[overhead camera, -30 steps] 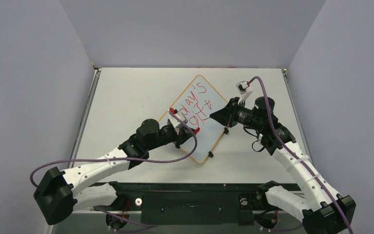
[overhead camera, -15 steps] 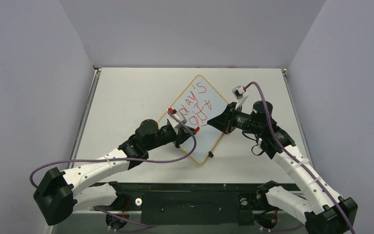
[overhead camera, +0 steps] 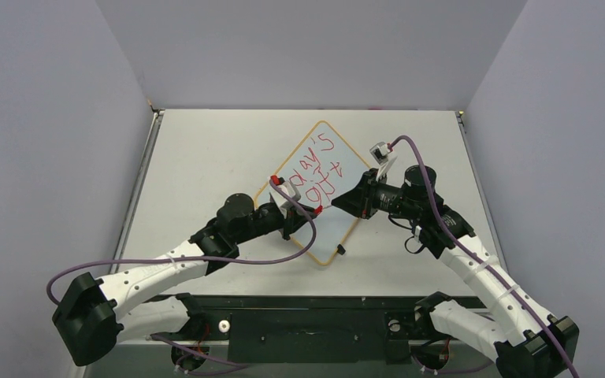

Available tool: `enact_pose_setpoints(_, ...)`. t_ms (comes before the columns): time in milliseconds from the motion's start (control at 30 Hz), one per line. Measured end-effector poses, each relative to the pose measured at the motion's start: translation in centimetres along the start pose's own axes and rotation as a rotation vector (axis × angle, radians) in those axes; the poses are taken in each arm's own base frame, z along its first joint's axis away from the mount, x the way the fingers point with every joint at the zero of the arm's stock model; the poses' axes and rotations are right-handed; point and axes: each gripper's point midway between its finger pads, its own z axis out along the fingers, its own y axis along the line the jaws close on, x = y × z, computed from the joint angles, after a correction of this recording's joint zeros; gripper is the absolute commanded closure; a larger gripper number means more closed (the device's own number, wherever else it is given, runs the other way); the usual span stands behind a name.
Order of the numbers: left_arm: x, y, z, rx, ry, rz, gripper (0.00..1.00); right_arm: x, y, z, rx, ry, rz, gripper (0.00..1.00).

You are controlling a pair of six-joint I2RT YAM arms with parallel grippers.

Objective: Write a sentence on the whiteboard
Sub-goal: Close the whiteboard marker at the center of the board.

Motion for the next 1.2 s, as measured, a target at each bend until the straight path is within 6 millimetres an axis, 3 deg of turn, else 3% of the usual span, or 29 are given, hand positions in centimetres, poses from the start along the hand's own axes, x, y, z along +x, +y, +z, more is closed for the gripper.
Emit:
enact_pose_setpoints(567, -0.2, -0.1, -0.1, 0.004, -0.005, 0.001, 1.0, -0.1, 0.2, 0.1, -0.003, -0.005, -0.007, 1.0)
enact_pose_setpoints(1200, -0.5, -0.5, -0.7, 0.022, -0.023, 0.01, 1.0, 1.4, 0.6, 0.7, -0.028, 0.044, -0.005, 1.0)
